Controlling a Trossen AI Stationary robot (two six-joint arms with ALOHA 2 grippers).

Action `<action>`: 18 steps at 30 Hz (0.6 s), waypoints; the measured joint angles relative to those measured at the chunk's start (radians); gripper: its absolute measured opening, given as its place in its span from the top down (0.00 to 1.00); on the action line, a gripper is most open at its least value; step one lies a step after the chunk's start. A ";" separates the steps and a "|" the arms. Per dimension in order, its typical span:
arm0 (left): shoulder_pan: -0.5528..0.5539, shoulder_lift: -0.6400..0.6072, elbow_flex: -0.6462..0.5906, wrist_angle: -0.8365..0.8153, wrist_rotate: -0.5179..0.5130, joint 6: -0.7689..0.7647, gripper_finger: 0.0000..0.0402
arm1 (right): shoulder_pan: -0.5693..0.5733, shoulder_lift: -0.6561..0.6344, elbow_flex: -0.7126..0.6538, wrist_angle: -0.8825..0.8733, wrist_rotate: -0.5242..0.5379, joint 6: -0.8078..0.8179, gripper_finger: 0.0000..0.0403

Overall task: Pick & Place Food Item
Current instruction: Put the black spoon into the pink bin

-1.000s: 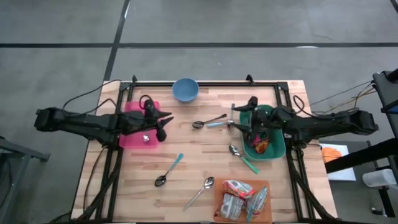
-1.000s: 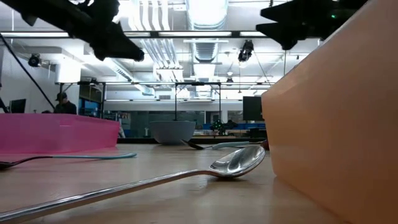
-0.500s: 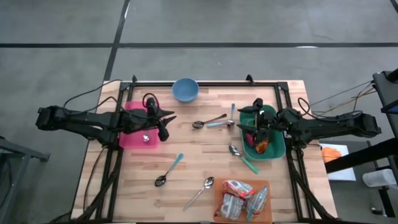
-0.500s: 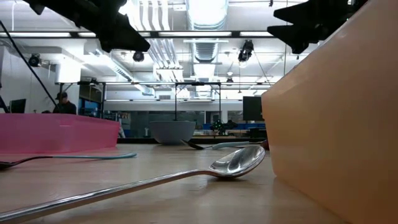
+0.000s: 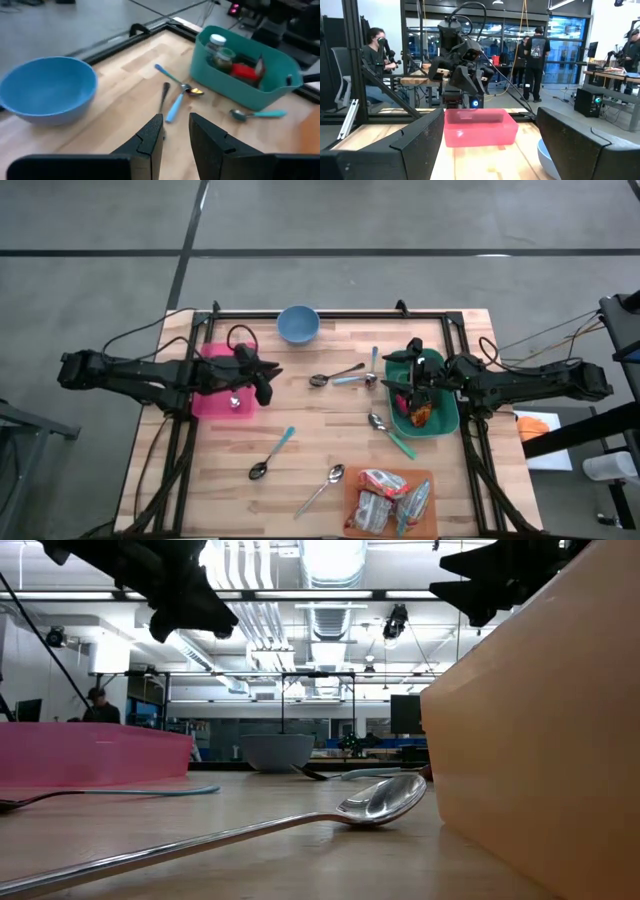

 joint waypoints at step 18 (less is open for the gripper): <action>0.113 0.496 0.380 -0.170 0.217 0.119 0.75 | 0.000 0.000 0.000 -0.002 -0.002 0.005 0.22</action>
